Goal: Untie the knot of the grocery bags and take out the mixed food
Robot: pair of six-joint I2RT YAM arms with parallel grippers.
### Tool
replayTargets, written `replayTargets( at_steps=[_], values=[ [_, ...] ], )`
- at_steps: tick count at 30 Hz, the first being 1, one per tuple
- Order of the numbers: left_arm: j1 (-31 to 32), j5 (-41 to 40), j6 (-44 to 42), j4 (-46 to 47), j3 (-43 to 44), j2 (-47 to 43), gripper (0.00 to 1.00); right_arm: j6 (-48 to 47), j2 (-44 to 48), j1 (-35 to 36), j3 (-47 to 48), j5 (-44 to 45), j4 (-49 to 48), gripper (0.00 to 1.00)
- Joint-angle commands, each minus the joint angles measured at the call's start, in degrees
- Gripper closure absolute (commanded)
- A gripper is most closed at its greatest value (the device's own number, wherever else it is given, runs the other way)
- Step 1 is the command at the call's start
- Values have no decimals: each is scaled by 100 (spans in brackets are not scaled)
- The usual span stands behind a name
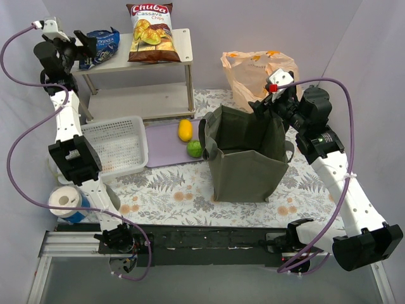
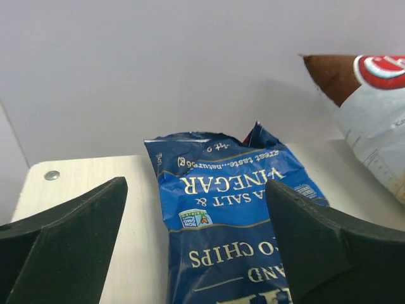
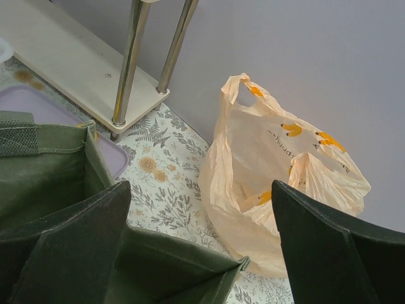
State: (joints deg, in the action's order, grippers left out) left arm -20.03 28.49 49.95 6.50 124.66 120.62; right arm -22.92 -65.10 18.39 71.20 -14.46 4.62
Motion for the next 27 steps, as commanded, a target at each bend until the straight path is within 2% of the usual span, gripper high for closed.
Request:
replayTargets(
  at_steps=[1, 4, 6, 9, 10, 12, 13, 15, 19, 20, 21, 23, 27],
  values=[
    [8, -126, -109, 816, -337, -1215, 7, -55, 199, -2, 35, 57, -119, 1],
    [183, 121, -56, 809, -65, -1453, 7, -55, 348, -2, -150, 101, -146, 1],
    [385, 568, -222, 730, 84, -1541, 7, -72, 462, -2, -307, 136, -163, 2],
    [1078, 1087, -748, 274, 15, -1760, 7, -134, 621, -2, -492, 259, -207, 1],
    [1507, 1210, -1194, -6, -168, -1900, 7, -134, 656, -2, -597, 329, -242, 1],
    [1922, 1501, -1793, -350, -319, -2024, 6, -108, 761, -2, -668, 426, -225, 1],
    [2464, 1562, -2405, -612, -424, -2077, 6, -90, 806, -2, -721, 435, -147, 2],
    [2915, 1650, -2744, -939, -521, -2174, 2, 41, 963, -2, -765, 356, -15, 1],
    [4198, 1766, -3534, -1834, -557, -2043, 2, 270, 1333, -11, -1072, -21, 398, 2],
    [4409, 1704, -3693, -1898, -609, -1920, 2, 183, 1412, -2, -1186, -440, 651, 2],
    [4725, 1678, -3660, -1898, -610, -1841, 2, 95, 1543, 6, -1222, -653, 776, 1],
    [4955, 1660, -3502, -1994, -496, -1587, 2, -116, 1675, 24, -1292, -1100, 1135, 2],
    [5307, 1949, -3317, -2714, 381, -726, 2, -397, 1983, 129, -1319, -1375, 1820, 2]
  ],
)
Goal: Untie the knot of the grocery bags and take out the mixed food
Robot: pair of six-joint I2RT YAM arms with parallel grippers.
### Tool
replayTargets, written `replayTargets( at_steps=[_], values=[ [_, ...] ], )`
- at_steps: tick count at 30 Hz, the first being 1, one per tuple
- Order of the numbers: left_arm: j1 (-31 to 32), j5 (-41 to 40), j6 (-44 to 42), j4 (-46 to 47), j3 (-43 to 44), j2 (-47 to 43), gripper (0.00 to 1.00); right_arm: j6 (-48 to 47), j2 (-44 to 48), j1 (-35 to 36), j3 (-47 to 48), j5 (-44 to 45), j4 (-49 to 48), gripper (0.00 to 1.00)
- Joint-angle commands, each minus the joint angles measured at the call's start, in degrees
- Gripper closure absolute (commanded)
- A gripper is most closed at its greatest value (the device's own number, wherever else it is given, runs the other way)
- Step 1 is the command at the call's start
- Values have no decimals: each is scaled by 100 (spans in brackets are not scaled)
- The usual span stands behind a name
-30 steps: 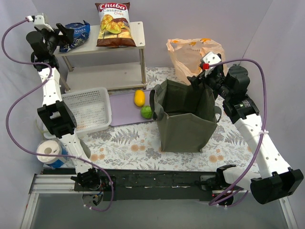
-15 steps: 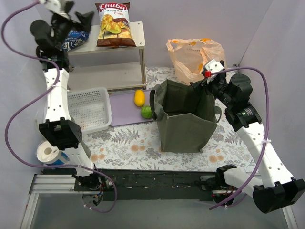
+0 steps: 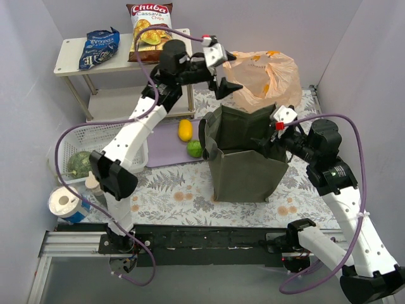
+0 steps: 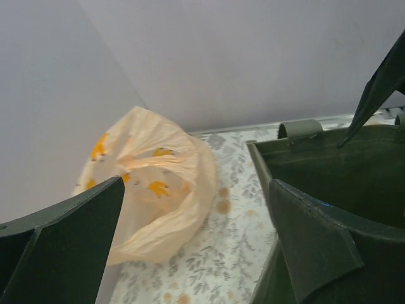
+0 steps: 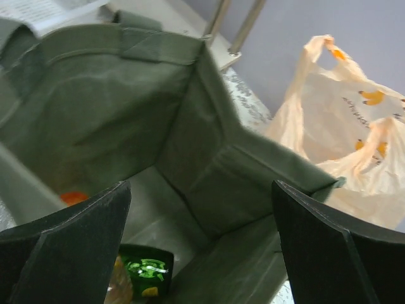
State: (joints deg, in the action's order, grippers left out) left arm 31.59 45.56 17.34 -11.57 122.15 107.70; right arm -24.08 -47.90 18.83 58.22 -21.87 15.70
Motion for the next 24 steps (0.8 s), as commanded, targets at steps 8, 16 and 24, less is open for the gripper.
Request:
replayTargets(
  at_steps=[8, 16, 24],
  values=[
    [435, 446, -855, -2612, 398, 805, 10, -431, 597, 121, -337, -757, 1558, 1],
    [918, -284, -2225, -3825, 863, 1306, 87, -633, 738, 121, -706, -863, 1822, 1],
    [1331, -293, -199, -947, 855, 727, 100, -1881, 1474, 112, -1004, -196, 2236, 1]
  ],
)
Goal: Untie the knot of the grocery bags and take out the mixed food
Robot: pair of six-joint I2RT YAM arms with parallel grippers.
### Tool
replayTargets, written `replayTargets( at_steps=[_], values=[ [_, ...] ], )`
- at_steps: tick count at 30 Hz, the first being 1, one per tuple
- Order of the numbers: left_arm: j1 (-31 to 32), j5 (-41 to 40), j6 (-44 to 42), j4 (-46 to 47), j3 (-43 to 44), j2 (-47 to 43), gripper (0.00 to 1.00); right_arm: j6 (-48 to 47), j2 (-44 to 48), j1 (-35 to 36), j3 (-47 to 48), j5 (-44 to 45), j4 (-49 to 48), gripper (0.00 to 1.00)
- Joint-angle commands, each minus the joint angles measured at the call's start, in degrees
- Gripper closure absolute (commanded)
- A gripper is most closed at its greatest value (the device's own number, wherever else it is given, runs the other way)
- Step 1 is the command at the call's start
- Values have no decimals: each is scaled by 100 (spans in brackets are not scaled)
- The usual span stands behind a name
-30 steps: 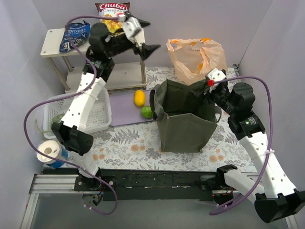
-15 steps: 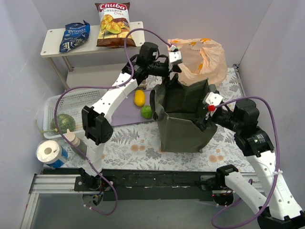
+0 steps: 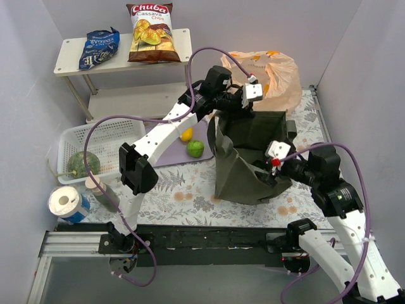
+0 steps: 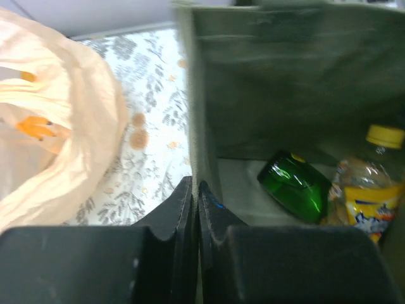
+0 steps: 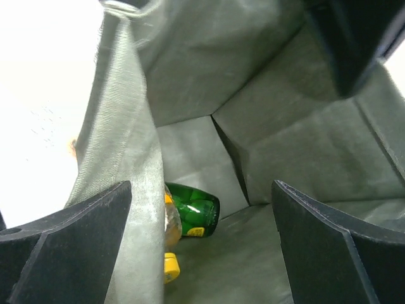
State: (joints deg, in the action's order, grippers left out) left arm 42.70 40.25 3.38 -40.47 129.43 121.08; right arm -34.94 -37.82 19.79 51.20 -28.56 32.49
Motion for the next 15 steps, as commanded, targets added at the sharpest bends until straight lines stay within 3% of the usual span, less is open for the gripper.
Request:
replayTargets(
  at_steps=[1, 6, 10, 14, 15],
  values=[
    [291, 212, 1261, 2529, 66, -812, 100, -900, 573, 16, -347, 552, 513, 1],
    [756, -140, 1131, 3623, -680, -1489, 100, -1463, 1198, 25, -733, 1009, 434, 2],
    [1021, -342, 753, 3905, -1707, -2034, 100, -1490, 1497, 25, -988, 1370, 372, 1],
    [1433, -666, -177, 4397, -2473, -2657, 100, -1393, 1760, 25, -1191, 1860, 565, 2],
    [1652, -885, -310, 4947, -2701, -2772, 100, -1402, 1830, 25, -1243, 1984, 583, 2]
  ],
)
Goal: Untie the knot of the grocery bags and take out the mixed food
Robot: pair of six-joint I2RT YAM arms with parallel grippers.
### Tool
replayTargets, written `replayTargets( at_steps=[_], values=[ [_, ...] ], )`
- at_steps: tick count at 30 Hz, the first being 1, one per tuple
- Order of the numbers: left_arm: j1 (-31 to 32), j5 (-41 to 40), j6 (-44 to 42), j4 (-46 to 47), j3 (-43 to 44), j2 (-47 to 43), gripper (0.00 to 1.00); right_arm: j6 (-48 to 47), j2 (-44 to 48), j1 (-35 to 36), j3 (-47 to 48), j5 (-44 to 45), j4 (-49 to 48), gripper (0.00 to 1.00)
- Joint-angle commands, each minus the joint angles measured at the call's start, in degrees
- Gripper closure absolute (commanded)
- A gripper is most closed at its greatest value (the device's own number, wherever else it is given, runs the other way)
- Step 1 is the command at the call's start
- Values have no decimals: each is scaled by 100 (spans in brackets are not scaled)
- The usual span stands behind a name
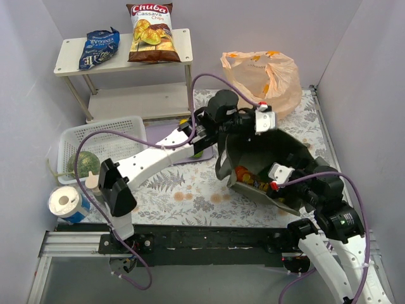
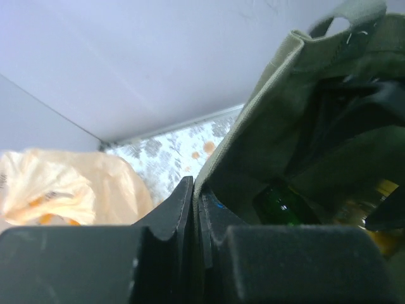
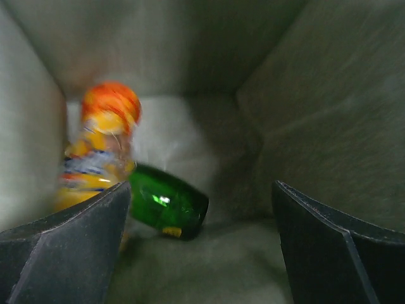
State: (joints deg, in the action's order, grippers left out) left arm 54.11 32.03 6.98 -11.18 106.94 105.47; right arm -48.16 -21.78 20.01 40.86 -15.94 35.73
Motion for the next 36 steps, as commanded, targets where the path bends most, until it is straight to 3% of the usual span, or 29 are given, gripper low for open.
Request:
replayTargets(
  at_steps=[1, 7, 12, 15, 22, 25, 31, 34, 36],
  values=[
    [600, -144, -959, 2336, -689, -1335, 100, -62, 296, 3, -280, 855, 242, 2],
    [759, -346, -2148, 3304, -990, -1345, 100, -176, 526, 3, -413, 1365, -153, 2],
    [812, -241, -3095, 4227, -981, -1213, 100, -133, -27, 3, 43, 1454, -452, 2],
    [821, -215, -3273, 4265, -1025, -1230, 100, 8, -265, -6, 167, 1270, -444, 5],
    [812, -873, -2019, 2931, -1237, -1529, 100, 61, -450, 3, -227, 1366, 13, 7],
    [768, -1050, -1218, 2403, -1385, -1565, 100, -420, -581, 3, -394, 1252, 110, 7],
    [759, -1024, -286, 2313, -1518, -1547, 100, -958, -1205, -6, -123, 831, 197, 7],
    [759, -1041, -197, 2217, -1430, -1486, 100, -713, -1723, -6, 369, 593, 1039, 7],
    [759, -1067, -258, 2330, -1535, -1494, 100, -484, -2127, 3, 649, 636, 1566, 2]
  ],
)
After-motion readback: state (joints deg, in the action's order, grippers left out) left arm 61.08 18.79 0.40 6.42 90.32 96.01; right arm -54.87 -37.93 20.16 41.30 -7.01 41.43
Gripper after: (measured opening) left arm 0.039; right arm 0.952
